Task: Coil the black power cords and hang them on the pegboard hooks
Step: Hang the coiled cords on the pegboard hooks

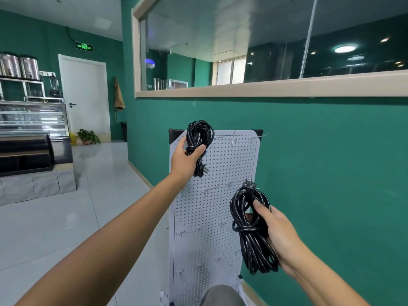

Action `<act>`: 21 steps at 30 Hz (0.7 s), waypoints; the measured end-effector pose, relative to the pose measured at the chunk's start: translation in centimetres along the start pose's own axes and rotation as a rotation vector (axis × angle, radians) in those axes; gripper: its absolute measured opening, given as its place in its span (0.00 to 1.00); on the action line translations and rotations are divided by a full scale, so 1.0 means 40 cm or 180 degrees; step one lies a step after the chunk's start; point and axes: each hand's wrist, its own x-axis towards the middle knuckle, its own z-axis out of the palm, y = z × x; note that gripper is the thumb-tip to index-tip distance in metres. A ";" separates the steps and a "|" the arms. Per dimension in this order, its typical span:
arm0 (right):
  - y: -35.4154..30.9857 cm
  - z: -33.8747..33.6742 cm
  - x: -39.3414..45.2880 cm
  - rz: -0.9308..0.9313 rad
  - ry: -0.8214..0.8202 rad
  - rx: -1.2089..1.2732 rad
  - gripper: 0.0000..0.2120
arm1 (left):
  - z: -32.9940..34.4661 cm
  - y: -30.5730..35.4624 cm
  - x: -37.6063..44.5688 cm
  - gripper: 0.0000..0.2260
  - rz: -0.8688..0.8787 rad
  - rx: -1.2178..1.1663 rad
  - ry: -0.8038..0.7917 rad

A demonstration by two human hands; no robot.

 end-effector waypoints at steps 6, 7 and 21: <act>-0.001 -0.004 -0.003 -0.0025 -0.0041 0.0037 0.14 | 0.002 0.002 0.005 0.30 -0.0103 -0.0015 0.0044; -0.001 -0.006 -0.003 -0.0039 -0.0036 0.0026 0.14 | 0.002 -0.001 0.010 0.31 -0.0098 0.0036 0.0061; 0.008 -0.004 0.005 -0.0056 -0.0054 -0.0053 0.14 | 0.003 -0.023 0.044 0.40 -0.0061 0.0270 -0.0127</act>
